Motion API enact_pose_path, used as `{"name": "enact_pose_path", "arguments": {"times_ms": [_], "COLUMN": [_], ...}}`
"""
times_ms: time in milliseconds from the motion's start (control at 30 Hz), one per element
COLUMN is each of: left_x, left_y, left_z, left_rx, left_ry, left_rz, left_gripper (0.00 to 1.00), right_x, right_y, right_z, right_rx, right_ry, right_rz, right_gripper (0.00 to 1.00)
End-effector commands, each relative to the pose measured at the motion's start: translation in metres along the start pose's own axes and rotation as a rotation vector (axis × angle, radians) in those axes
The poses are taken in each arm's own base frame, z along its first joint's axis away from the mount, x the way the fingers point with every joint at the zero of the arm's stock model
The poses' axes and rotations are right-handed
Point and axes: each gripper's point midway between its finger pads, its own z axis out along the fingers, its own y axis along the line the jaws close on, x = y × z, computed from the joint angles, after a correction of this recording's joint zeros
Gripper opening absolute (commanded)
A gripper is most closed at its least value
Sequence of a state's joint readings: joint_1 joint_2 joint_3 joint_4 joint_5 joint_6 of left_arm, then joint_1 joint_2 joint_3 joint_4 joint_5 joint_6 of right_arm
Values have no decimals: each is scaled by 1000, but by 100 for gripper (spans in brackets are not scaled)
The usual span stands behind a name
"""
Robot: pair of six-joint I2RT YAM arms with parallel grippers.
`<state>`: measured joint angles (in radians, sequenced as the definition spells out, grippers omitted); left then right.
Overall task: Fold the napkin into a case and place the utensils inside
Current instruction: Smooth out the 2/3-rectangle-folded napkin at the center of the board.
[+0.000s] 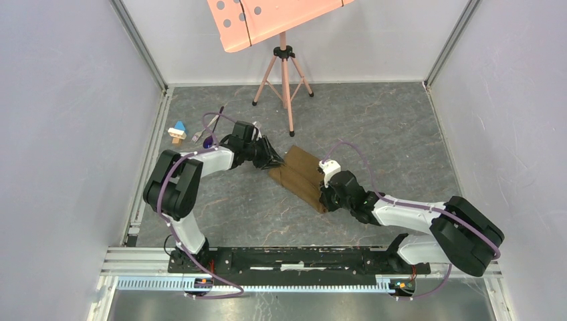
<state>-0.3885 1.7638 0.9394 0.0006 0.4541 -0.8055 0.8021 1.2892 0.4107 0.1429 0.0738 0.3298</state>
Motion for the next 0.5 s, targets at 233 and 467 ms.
{"name": "enact_pose_path", "arguments": {"times_ms": [233, 467], "left_x": [-3, 0], "left_y": [9, 23], "left_z": [19, 25], "left_rx": [-7, -42], "left_ry": [-4, 8], "left_rz": [-19, -17], "left_gripper": [29, 26], "right_x": [-25, -66], "right_y": [-3, 7], "right_z": [-5, -15], "right_rx": [29, -1], "right_ry": [-33, -63], "right_rz": [-31, -154], "right_gripper": [25, 56]}}
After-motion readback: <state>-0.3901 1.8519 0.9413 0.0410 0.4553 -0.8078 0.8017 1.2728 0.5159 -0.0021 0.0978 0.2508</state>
